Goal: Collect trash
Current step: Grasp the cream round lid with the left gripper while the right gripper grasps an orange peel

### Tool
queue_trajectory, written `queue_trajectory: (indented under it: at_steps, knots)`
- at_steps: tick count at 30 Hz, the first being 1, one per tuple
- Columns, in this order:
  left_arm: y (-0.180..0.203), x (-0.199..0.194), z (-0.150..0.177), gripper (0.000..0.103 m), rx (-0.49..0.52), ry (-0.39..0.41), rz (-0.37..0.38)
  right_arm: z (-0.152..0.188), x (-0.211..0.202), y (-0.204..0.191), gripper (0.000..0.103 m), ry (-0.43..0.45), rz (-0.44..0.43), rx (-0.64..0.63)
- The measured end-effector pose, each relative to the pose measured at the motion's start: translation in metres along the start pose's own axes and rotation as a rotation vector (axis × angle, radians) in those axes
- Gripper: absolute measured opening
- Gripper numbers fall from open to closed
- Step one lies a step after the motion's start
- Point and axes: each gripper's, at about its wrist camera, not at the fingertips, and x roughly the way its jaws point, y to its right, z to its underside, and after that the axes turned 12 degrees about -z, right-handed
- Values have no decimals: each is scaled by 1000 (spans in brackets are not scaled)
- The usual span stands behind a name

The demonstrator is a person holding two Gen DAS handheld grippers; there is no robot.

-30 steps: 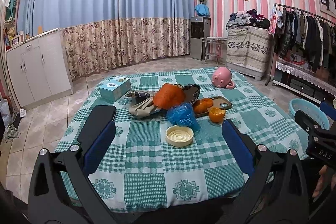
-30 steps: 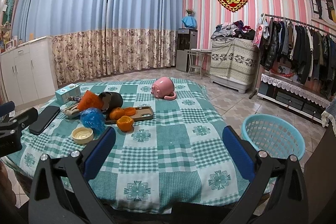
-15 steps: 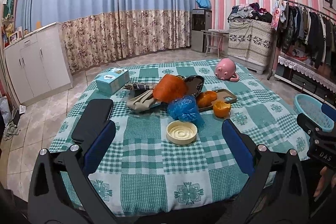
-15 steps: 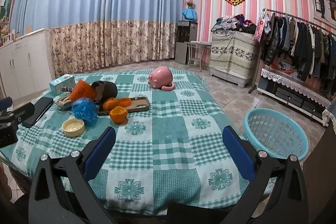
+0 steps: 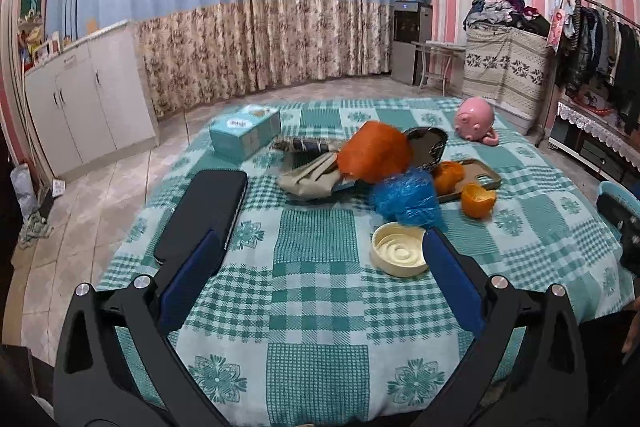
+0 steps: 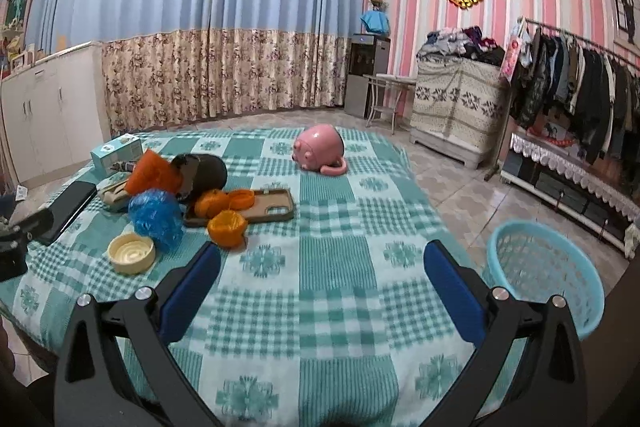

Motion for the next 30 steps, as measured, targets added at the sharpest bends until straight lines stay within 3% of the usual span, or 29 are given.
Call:
queue_trajectory:
  at_steps: [5, 14, 18, 22, 26, 30]
  knots:
    - [8, 29, 0, 98, 10, -49, 13, -4, 19, 5, 99, -14, 6, 10]
    - [49, 67, 6, 98, 33, -146, 146, 10, 40, 25, 99, -49, 73, 57]
    - [62, 91, 16, 98, 28, -233, 168, 13, 48, 38, 99, -104, 94, 105]
    - [72, 103, 20, 98, 46, -260, 159, 17, 53, 43, 99, -127, 123, 111]
    - [76, 106, 17, 97, 57, -242, 213, 20, 60, 45, 99, -157, 104, 121]
    - [73, 112, 17, 85, 33, -253, 249, 26, 70, 45, 99, -202, 38, 155]
